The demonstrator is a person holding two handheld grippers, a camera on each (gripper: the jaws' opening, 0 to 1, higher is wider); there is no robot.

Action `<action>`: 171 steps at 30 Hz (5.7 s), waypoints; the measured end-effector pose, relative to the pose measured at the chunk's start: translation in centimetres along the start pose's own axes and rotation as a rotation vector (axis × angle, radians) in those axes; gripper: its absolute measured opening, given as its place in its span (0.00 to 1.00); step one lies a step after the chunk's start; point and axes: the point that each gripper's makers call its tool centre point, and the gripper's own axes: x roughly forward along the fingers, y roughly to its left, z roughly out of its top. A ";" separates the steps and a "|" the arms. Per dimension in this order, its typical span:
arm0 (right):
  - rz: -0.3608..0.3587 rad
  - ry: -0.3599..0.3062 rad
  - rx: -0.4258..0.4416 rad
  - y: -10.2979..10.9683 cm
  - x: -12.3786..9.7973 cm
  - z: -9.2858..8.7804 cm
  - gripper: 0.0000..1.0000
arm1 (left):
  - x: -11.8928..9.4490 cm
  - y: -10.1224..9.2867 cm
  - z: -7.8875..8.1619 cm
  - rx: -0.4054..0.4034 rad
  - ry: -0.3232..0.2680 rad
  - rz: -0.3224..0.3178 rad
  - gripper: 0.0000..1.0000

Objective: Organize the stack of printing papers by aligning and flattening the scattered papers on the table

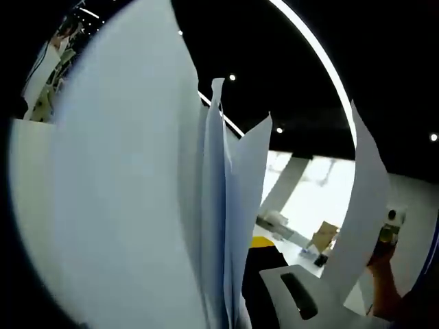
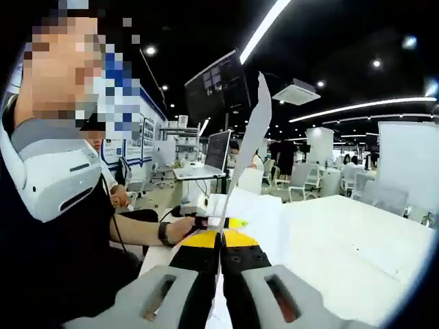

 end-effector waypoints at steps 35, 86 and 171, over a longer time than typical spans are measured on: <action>-0.150 0.155 -0.042 -7.0 3.5 -4.6 0.00 | 0.0 -0.8 -0.1 -0.010 -0.001 -0.011 0.07; -0.003 0.190 0.343 -8.9 7.5 -12.3 0.00 | 0.1 -0.6 0.1 -0.012 0.004 -0.035 0.09; -0.285 -0.040 0.245 -12.2 10.5 -8.8 0.46 | -0.1 -2.0 0.6 -0.026 -0.022 -0.090 0.06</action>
